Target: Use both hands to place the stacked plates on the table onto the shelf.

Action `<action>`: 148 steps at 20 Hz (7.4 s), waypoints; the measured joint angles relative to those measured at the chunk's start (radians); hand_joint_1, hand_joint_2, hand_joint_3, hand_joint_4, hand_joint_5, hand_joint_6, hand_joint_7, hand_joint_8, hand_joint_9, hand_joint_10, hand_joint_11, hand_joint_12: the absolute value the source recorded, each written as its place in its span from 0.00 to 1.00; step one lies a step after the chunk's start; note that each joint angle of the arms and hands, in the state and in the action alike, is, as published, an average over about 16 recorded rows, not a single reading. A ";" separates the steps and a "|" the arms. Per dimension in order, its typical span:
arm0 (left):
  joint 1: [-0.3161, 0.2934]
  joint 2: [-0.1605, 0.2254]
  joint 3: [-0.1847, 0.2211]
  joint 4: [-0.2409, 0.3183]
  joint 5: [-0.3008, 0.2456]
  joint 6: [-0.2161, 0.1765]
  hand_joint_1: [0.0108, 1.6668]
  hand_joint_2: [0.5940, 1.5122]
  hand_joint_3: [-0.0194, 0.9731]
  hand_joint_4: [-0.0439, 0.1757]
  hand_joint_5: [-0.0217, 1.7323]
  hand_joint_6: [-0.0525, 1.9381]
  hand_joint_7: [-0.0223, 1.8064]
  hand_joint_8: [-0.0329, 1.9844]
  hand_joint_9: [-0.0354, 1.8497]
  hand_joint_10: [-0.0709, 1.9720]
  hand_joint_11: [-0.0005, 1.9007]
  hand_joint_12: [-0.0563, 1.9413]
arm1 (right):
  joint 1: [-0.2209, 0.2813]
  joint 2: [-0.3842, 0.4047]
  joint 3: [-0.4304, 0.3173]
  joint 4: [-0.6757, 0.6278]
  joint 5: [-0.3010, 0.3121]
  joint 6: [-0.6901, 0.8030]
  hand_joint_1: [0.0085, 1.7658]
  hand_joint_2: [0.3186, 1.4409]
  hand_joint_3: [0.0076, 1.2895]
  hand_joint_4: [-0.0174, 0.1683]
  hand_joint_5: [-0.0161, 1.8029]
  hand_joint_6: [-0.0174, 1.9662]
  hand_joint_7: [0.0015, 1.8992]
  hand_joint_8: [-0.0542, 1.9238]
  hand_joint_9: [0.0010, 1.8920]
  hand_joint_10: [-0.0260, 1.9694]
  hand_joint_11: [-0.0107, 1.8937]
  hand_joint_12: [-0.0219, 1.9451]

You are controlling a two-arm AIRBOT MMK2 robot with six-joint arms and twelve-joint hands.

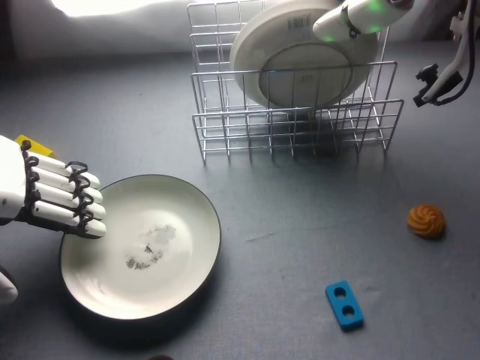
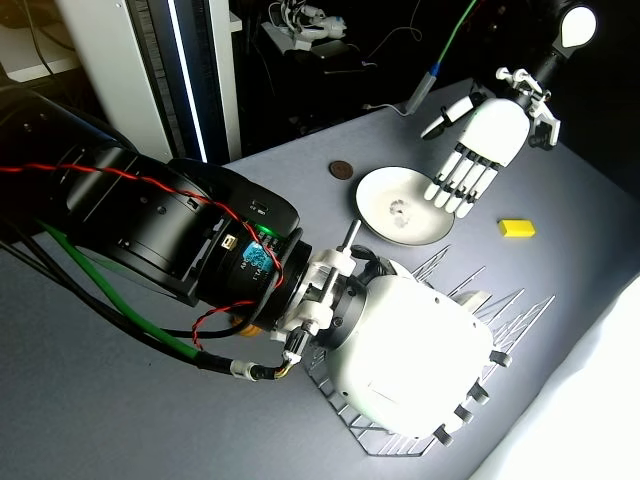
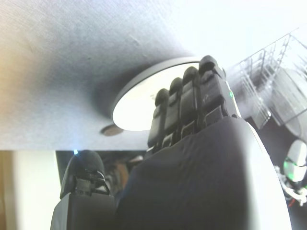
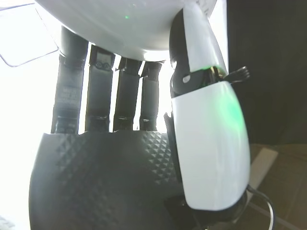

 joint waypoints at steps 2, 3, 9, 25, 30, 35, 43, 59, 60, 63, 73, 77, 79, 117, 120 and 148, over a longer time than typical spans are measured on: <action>0.001 -0.002 0.002 0.001 0.002 0.000 0.00 0.64 0.03 0.20 0.06 0.04 0.05 0.02 0.04 0.03 0.01 0.03 | -0.004 -0.002 0.001 0.000 0.006 -0.002 0.66 0.67 0.00 0.05 0.47 0.41 0.53 0.33 0.48 0.34 0.36 0.76; 0.000 -0.002 0.003 0.001 0.004 -0.001 0.00 0.64 0.03 0.20 0.06 0.04 0.05 0.02 0.04 0.03 0.01 0.03 | -0.005 -0.002 0.001 0.000 0.009 -0.003 0.65 0.67 0.00 0.05 0.47 0.38 0.53 0.30 0.48 0.32 0.35 0.75; -0.011 -0.005 0.014 0.001 0.012 -0.003 0.00 0.64 0.03 0.20 0.06 0.04 0.05 0.02 0.04 0.03 0.01 0.03 | -0.006 0.002 -0.009 -0.014 0.027 -0.005 0.60 0.68 0.00 0.07 0.47 0.22 0.51 0.11 0.46 0.23 0.32 0.71; -0.012 -0.009 0.028 0.001 0.018 -0.007 0.00 0.65 0.03 0.21 0.06 0.04 0.05 0.02 0.05 0.04 0.01 0.03 | 0.062 0.085 -0.219 -0.245 0.167 -0.110 0.45 0.71 0.00 0.09 0.32 0.03 0.33 0.03 0.30 0.10 0.08 0.67; 0.010 -0.011 0.027 -0.004 0.021 -0.007 0.00 0.65 0.03 0.21 0.06 0.04 0.05 0.01 0.05 0.04 0.01 0.03 | 0.073 0.117 -0.347 -0.314 0.189 -0.271 0.43 0.71 0.00 0.10 0.24 0.03 0.24 0.03 0.23 0.07 0.03 0.59; 0.041 -0.014 0.024 -0.012 0.034 -0.007 0.00 0.65 0.03 0.21 0.06 0.04 0.04 0.01 0.06 0.04 0.01 0.03 | 0.055 0.135 -0.468 -0.339 0.179 -0.479 0.48 0.65 0.00 0.10 0.15 0.03 0.15 0.03 0.14 0.04 0.01 0.41; 0.089 -0.016 0.012 -0.012 0.066 -0.010 0.00 0.64 0.03 0.21 0.05 0.03 0.02 0.01 0.07 0.05 0.01 0.04 | -0.017 0.136 -0.568 -0.336 0.132 -0.711 0.58 0.53 0.00 0.10 0.04 0.03 0.03 0.03 0.03 0.02 0.01 0.13; 0.129 -0.012 -0.008 -0.009 0.095 -0.018 0.00 0.64 0.03 0.21 0.05 0.02 0.01 0.01 0.07 0.06 0.01 0.04 | -0.171 -0.072 -0.448 -0.289 0.112 -0.824 0.58 0.52 0.00 0.10 0.02 0.03 0.01 0.03 0.01 0.02 0.01 0.11; 0.130 -0.012 -0.008 -0.009 0.095 -0.018 0.00 0.64 0.03 0.21 0.05 0.02 0.01 0.01 0.07 0.06 0.01 0.04 | -0.178 -0.093 -0.429 -0.285 0.115 -0.826 0.58 0.52 0.00 0.10 0.02 0.03 0.01 0.03 0.01 0.02 0.01 0.12; 0.132 -0.012 -0.007 -0.010 0.095 -0.018 0.00 0.64 0.03 0.21 0.05 0.02 0.01 0.01 0.07 0.06 0.01 0.04 | -0.194 -0.160 -0.365 -0.278 0.124 -0.836 0.58 0.52 0.00 0.10 0.02 0.03 0.01 0.03 0.01 0.02 0.01 0.13; 0.134 -0.012 -0.007 -0.010 0.096 -0.019 0.00 0.64 0.03 0.22 0.05 0.02 0.01 0.01 0.07 0.06 0.01 0.05 | -0.213 -0.342 -0.180 -0.276 0.140 -0.862 0.56 0.56 0.00 0.10 0.06 0.03 0.04 0.03 0.05 0.02 0.01 0.31; 0.134 -0.012 -0.007 -0.009 0.095 -0.020 0.00 0.64 0.03 0.22 0.05 0.02 0.01 0.01 0.07 0.06 0.01 0.05 | -0.214 -0.375 -0.143 -0.277 0.142 -0.866 0.54 0.60 0.00 0.10 0.12 0.03 0.10 0.03 0.11 0.03 0.02 0.43; 0.134 -0.012 -0.007 -0.009 0.095 -0.020 0.00 0.64 0.03 0.22 0.05 0.02 0.01 0.01 0.07 0.06 0.01 0.05 | -0.214 -0.383 -0.134 -0.277 0.143 -0.867 0.53 0.62 0.00 0.10 0.15 0.03 0.15 0.03 0.15 0.03 0.03 0.49; -0.255 0.058 -0.035 0.087 0.023 -0.117 0.00 0.64 0.03 0.22 0.06 0.03 0.06 0.03 0.05 0.04 0.01 0.04 | -0.057 0.040 -0.589 -0.118 0.136 -0.874 0.67 0.63 0.00 0.08 0.52 0.48 0.57 0.47 0.61 0.27 0.44 0.67; -0.263 0.059 -0.032 0.088 0.017 -0.117 0.00 0.64 0.03 0.22 0.07 0.03 0.06 0.03 0.05 0.04 0.01 0.05 | -0.010 0.121 -0.644 -0.040 0.115 -0.861 0.67 0.63 0.00 0.09 0.52 0.49 0.57 0.48 0.61 0.28 0.43 0.67; -0.266 0.057 -0.031 0.078 0.016 -0.096 0.00 0.62 0.03 0.22 0.07 0.03 0.07 0.02 0.07 0.04 0.01 0.11 | 0.176 0.215 -0.420 0.025 -0.082 -0.205 0.68 0.63 0.00 0.05 0.53 0.46 0.57 0.47 0.59 0.28 0.42 0.68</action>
